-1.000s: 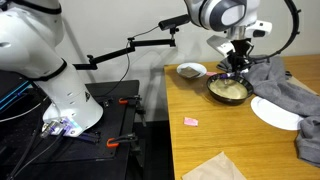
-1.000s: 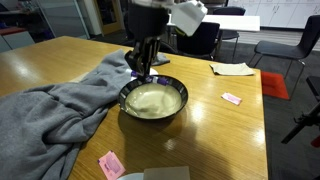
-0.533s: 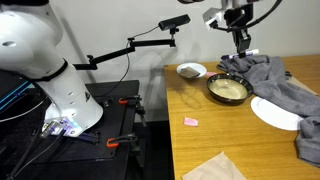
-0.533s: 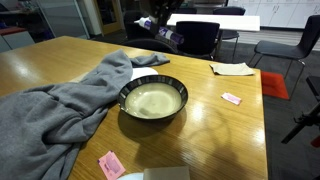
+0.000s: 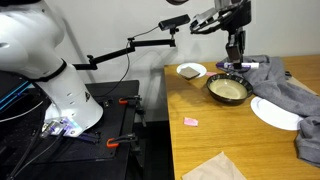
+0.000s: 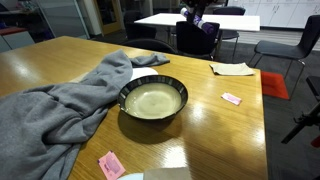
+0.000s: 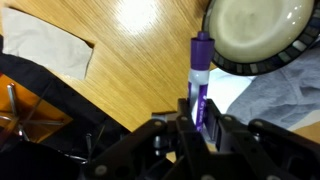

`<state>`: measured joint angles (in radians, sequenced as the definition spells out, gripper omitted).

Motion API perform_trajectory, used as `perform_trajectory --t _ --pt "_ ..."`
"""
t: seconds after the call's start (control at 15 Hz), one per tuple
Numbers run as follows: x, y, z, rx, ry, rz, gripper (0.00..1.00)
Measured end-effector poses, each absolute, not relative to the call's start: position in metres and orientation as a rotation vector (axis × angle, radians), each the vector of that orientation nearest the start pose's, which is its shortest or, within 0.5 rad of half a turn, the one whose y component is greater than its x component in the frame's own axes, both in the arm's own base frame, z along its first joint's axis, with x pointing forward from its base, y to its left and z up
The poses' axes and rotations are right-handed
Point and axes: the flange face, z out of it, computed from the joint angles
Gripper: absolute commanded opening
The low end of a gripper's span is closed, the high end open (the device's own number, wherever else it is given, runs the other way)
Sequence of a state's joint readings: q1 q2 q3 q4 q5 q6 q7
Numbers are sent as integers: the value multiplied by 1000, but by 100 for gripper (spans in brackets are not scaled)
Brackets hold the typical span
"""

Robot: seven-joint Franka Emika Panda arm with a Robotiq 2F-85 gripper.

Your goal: Remove the marker out of the bowl and put it on the table

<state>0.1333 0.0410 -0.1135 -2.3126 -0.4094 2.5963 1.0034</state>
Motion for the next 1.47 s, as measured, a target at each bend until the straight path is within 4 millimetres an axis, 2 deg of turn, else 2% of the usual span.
perform_trajectory --t 0.33,0.6,1.13,1.47 --pt "524 -17 321 -2985 1215 -433 5" --pt "524 -34 301 -2956 1280 -391 5" --pt "530 -26 297 -2960 1237 -420 5" --pt "535 -31 279 -2988 1230 -381 5"
